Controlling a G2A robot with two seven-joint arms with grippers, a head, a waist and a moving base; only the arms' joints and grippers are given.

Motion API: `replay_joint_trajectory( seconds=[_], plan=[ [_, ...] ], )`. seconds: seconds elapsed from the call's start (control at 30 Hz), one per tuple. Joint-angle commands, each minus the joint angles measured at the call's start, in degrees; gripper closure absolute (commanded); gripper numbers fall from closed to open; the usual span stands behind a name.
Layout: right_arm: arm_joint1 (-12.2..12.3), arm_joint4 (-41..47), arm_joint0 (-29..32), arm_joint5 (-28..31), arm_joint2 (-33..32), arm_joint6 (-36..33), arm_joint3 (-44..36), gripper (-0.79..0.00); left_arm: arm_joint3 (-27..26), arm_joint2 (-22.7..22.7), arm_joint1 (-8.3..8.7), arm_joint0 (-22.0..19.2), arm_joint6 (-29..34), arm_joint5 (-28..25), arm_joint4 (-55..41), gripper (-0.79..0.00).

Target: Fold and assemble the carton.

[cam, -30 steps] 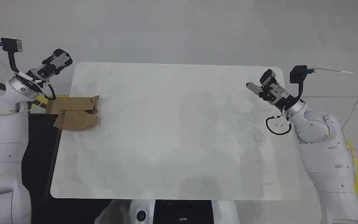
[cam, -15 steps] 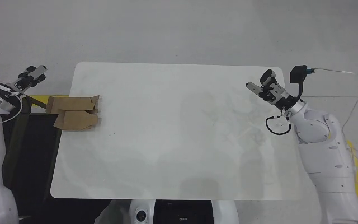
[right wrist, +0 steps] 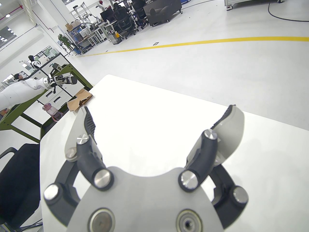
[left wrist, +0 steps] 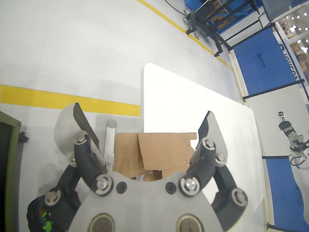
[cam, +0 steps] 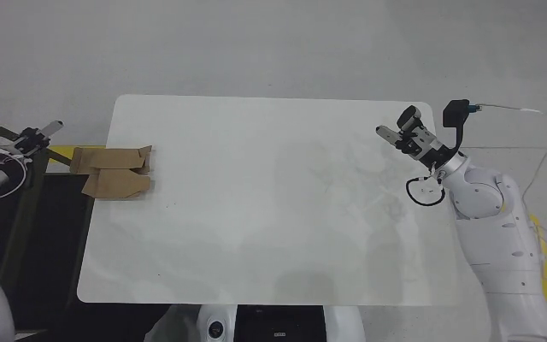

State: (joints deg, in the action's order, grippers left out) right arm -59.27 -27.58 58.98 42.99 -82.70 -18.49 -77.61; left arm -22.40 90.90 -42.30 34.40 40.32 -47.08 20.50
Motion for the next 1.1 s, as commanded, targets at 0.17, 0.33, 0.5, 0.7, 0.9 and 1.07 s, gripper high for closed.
replay_joint_trajectory(
  seconds=[0.17, 0.33, 0.5, 0.7, 0.9, 1.07],
  plan=[
    [0.0, 0.0, 0.0, 0.0, 0.0, 0.0, 0.0, -0.785, 2.6, -3.3, -0.06, -1.1, -4.1, 2.7, 7.9, -0.785],
    [0.0, 0.0, 0.0, 0.0, 0.0, 0.0, 0.0, -0.785, 4.6, -5.4, -0.86, -2.0, -2.1, 1.9, 8.8, -0.785],
    [0.0, 0.0, 0.0, 0.0, 0.0, 0.0, 0.0, -0.785, 5.0, -7.6, -1.71, -2.9, -1.0, 1.4, 10.2, -0.785],
    [0.0, 0.0, 0.0, 0.0, 0.0, 0.0, 0.0, -0.785, 5.8, -9.7, -2.43, -3.8, -0.2, 1.4, 11.9, -0.785],
    [0.0, 0.0, 0.0, 0.0, 0.0, 0.0, 0.0, -0.785, 7.5, -10.0, -2.4, -4.5, -0.6, 1.2, 11.3, 0.0],
    [0.0, 0.0, 0.0, 0.0, 0.0, 0.0, 0.0, -0.785, 8.3, -10.2, -2.35, -4.6, -0.1, 0.4, 10.6, 0.0]
  ],
)
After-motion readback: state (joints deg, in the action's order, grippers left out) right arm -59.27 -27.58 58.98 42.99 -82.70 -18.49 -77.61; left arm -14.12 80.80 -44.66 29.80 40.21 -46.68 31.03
